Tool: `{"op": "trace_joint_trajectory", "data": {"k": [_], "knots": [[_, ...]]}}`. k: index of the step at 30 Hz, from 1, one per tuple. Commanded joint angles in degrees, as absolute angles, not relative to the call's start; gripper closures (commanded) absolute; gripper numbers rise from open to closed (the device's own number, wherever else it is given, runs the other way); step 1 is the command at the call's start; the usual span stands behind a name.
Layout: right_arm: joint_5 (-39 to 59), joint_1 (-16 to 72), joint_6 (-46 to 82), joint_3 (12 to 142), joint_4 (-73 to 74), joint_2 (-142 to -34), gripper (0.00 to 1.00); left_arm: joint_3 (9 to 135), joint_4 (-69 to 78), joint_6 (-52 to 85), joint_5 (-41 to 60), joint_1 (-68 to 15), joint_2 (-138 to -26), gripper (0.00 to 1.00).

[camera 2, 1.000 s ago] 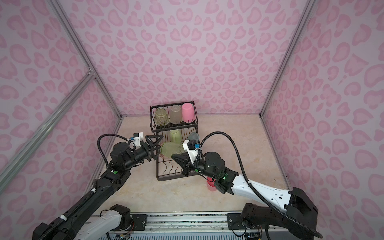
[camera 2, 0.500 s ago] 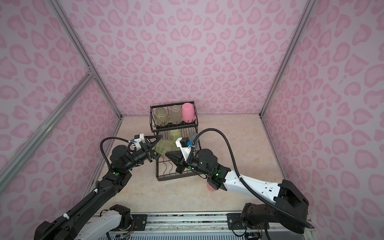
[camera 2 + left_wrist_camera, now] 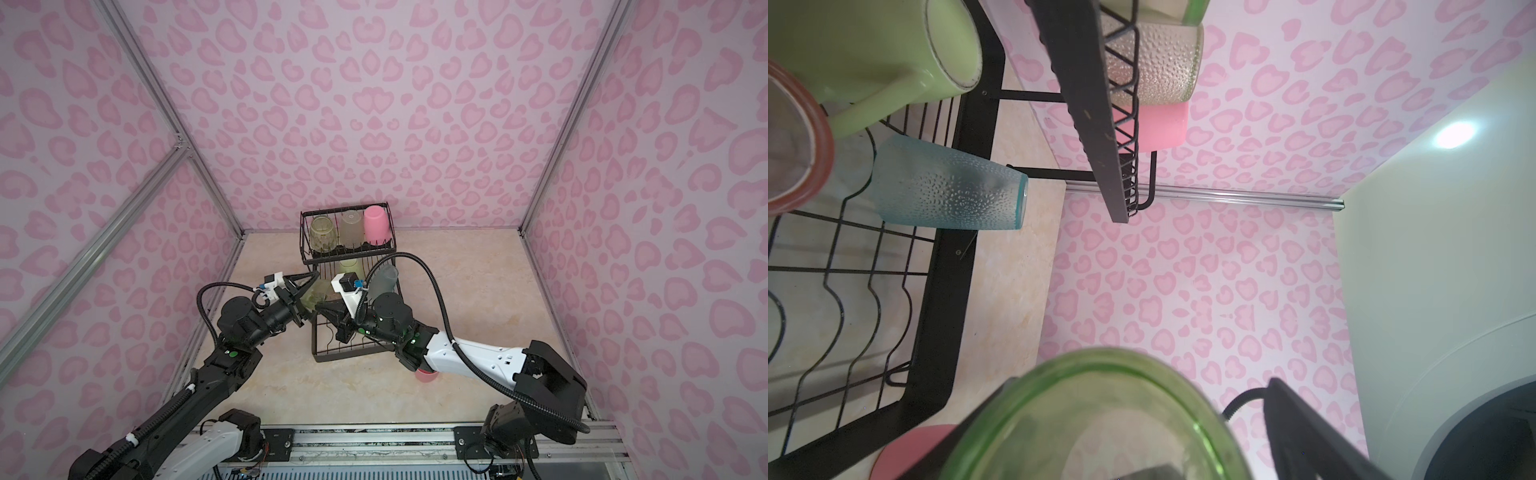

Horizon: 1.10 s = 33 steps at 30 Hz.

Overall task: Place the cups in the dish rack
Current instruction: 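Grasp the green glass with the left gripper while the right holds it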

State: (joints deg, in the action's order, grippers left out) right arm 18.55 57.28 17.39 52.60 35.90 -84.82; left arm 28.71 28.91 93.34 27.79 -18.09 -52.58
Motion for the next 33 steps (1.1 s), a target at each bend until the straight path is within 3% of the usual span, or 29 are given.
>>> {"op": "trace_joint_trajectory", "data": {"k": [1, 12, 23, 33], "knots": [[18.90, 57.70, 17.58, 53.58, 39.77, -86.00, 1.00, 28.02, 32.00, 93.86, 26.16, -18.02, -52.04, 0.10], [18.64, 57.74, 18.40, 55.25, 38.08, -87.50, 0.99, 27.80, 30.41, 90.01, 23.34, -17.84, -50.00, 0.30], [18.41, 57.79, 18.73, 57.02, 35.18, -88.43, 0.63, 29.60, 23.78, 83.14, 19.87, -17.75, -48.04, 0.33], [17.71, 54.67, 20.68, 55.33, 32.33, -85.65, 0.53, 30.74, 18.98, 75.22, 15.12, -17.75, -47.11, 0.33]]}}
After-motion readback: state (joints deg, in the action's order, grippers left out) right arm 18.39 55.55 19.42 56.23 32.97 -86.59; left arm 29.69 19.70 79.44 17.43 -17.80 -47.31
